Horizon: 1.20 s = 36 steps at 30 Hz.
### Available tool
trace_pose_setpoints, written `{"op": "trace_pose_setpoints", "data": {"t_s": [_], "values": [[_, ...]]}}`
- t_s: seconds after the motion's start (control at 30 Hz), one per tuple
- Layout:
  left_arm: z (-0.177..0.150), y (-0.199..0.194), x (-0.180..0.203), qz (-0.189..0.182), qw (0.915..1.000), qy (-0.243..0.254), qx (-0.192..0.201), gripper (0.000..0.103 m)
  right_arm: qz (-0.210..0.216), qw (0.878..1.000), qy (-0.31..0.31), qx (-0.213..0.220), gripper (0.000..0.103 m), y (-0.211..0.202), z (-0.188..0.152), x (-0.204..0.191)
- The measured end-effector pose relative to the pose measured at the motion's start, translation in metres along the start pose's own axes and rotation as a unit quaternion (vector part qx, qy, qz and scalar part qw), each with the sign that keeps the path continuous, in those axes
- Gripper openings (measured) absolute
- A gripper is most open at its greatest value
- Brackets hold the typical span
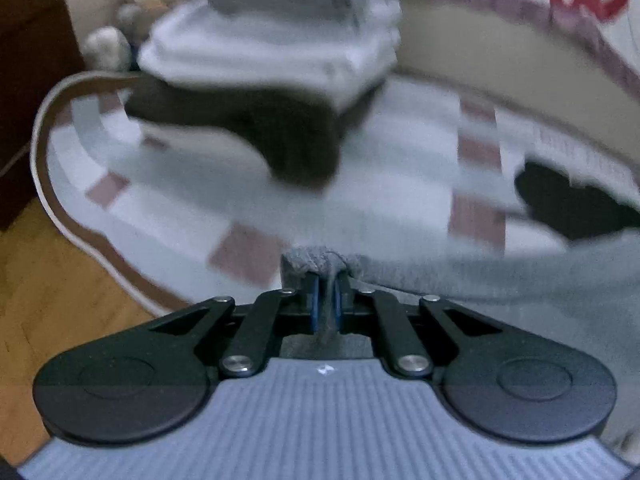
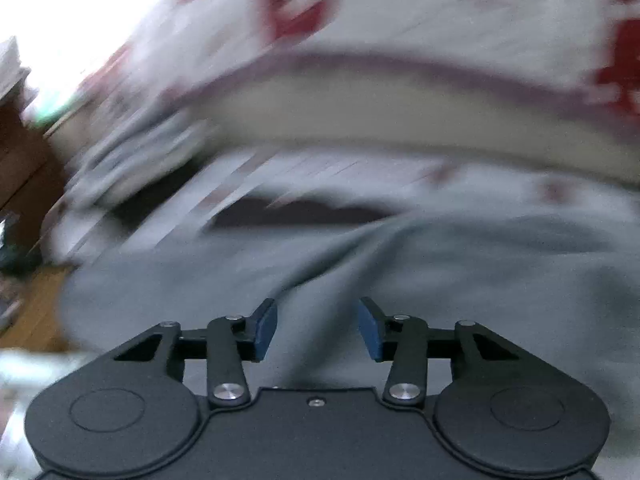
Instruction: Fold clothes
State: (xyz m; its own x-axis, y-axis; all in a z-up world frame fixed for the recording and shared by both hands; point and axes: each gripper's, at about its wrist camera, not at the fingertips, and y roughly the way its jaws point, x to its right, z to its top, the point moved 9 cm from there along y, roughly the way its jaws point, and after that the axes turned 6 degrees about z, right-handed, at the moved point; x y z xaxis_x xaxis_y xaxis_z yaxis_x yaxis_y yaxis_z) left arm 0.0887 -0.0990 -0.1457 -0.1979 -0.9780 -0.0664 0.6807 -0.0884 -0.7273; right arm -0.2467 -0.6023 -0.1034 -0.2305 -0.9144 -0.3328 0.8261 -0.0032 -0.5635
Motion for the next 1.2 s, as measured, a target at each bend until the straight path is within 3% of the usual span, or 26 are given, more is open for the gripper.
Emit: {"op": "trace_pose_setpoints", "data": {"t_s": [0.03,0.1,0.17,0.3,0.4,0.47,0.53,0.6,0.7,0.73,0.77,0.83,0.97,1.03,1.13,1.2], "values": [[0.007,-0.001,0.002,0.007,0.9999,0.003,0.007,0.007,-0.042,0.998,0.025,0.031,0.062,-0.017,0.004,0.028],[0.016,0.000,0.008,0.026,0.9993,0.019,0.019,0.007,-0.129,0.987,0.071,0.071,0.063,-0.044,0.003,0.079],[0.026,0.000,0.014,0.040,0.9984,0.027,0.030,0.007,-0.202,0.973,0.089,0.065,0.063,-0.059,-0.003,0.121],[0.058,-0.003,0.015,0.029,0.9981,-0.007,0.053,0.006,-0.257,0.957,0.122,0.062,0.065,-0.072,0.001,0.186],[0.072,-0.007,0.031,0.010,0.9963,0.018,0.084,0.006,-0.293,0.939,0.165,0.071,0.066,-0.074,0.007,0.234],[0.066,-0.003,0.045,0.005,0.9959,0.035,0.083,0.006,-0.265,0.942,0.198,0.065,0.067,-0.064,0.006,0.256],[0.056,0.003,0.056,0.003,0.9970,0.033,0.070,0.006,-0.198,0.946,0.255,0.039,0.067,-0.044,-0.001,0.268],[0.051,0.009,0.062,0.012,0.9971,0.038,0.065,0.006,-0.143,0.952,0.265,0.044,0.063,-0.030,-0.001,0.256],[0.062,0.010,0.059,0.041,0.9948,0.048,0.080,0.005,-0.103,0.977,0.182,0.045,0.031,-0.014,0.007,0.219],[0.069,0.009,0.056,0.046,0.9943,0.045,0.086,0.005,-0.105,0.982,0.153,0.027,0.011,-0.008,0.010,0.211],[0.076,0.007,0.053,0.049,0.9939,0.042,0.089,0.005,-0.108,0.986,0.128,0.018,0.011,-0.005,0.014,0.205],[0.093,0.005,0.050,0.051,0.9927,0.041,0.102,0.005,-0.115,0.986,0.109,0.059,0.010,-0.019,0.036,0.202],[0.125,-0.004,0.046,0.042,0.9901,0.028,0.131,0.005,-0.136,0.969,0.115,0.169,0.009,-0.076,0.097,0.216],[0.135,-0.010,0.047,0.026,0.9900,0.022,0.137,0.005,-0.162,0.960,0.104,0.203,0.009,-0.105,0.122,0.222],[0.145,-0.011,0.051,0.031,0.9876,0.034,0.150,0.005,-0.189,0.952,0.095,0.221,0.008,-0.136,0.140,0.223],[0.152,-0.004,0.058,0.032,0.9868,0.050,0.151,0.005,-0.201,0.953,0.085,0.211,0.008,-0.142,0.146,0.227]]}}
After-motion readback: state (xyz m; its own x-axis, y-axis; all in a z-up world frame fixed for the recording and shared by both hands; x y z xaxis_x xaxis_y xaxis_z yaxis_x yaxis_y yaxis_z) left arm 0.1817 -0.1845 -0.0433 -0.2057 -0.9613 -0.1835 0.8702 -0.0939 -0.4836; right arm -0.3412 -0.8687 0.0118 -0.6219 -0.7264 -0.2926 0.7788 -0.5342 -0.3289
